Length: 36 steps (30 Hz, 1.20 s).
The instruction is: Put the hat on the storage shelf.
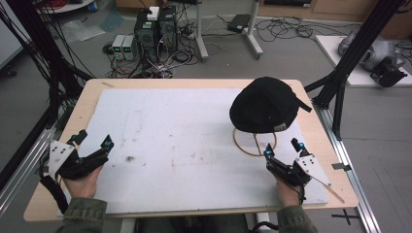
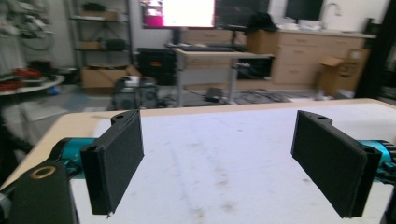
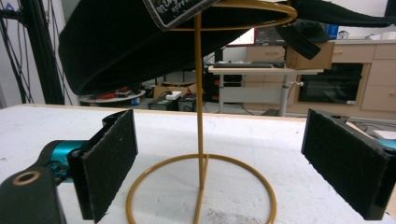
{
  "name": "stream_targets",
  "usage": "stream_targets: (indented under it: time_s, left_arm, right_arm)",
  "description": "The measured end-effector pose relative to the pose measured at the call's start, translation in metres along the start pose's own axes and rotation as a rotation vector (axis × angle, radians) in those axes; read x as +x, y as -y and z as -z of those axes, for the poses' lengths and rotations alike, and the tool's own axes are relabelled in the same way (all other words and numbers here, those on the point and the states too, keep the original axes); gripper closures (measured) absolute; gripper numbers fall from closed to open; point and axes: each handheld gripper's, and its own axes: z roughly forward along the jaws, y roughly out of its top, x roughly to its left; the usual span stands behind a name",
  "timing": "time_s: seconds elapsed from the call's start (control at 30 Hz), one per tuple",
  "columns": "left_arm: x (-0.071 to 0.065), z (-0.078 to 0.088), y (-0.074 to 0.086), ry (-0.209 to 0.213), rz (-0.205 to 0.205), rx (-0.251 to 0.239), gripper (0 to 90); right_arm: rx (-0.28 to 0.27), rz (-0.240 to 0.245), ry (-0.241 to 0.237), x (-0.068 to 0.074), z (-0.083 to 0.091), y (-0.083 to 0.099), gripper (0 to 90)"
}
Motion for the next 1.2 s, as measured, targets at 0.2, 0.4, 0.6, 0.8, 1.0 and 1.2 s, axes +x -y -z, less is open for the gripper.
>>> stream_targets:
  time_s: [0.2, 0.4, 0.6, 0.8, 1.0, 1.2]
  left_arm:
    - [0.006, 0.009, 0.014, -0.108, 0.004, -0.023, 16.7]
    - [0.007, 0.013, 0.024, -0.147, -0.014, -0.016, 16.6]
    - [0.007, 0.014, 0.03, -0.149, -0.017, -0.014, 16.6]
    - [0.006, 0.015, 0.03, -0.147, -0.019, -0.029, 16.6]
    - [0.007, 0.016, 0.032, -0.147, -0.017, -0.024, 16.6]
    - [0.009, 0.017, 0.032, -0.149, -0.008, -0.022, 16.6]
  right_arm:
    - [0.012, -0.008, 0.017, 0.0, 0.0, 0.002, 9.7]
    - [0.011, 0.005, 0.036, 0.003, 0.0, 0.003, 9.8]
    - [0.001, 0.014, 0.05, 0.003, 0.002, 0.002, 9.8]
    - [-0.003, 0.005, 0.06, 0.0, 0.003, 0.002, 9.7]
    - [-0.005, 0.01, 0.063, -0.001, 0.004, 0.001, 9.8]
    - [-0.005, 0.018, 0.062, -0.001, 0.003, 0.001, 9.8]
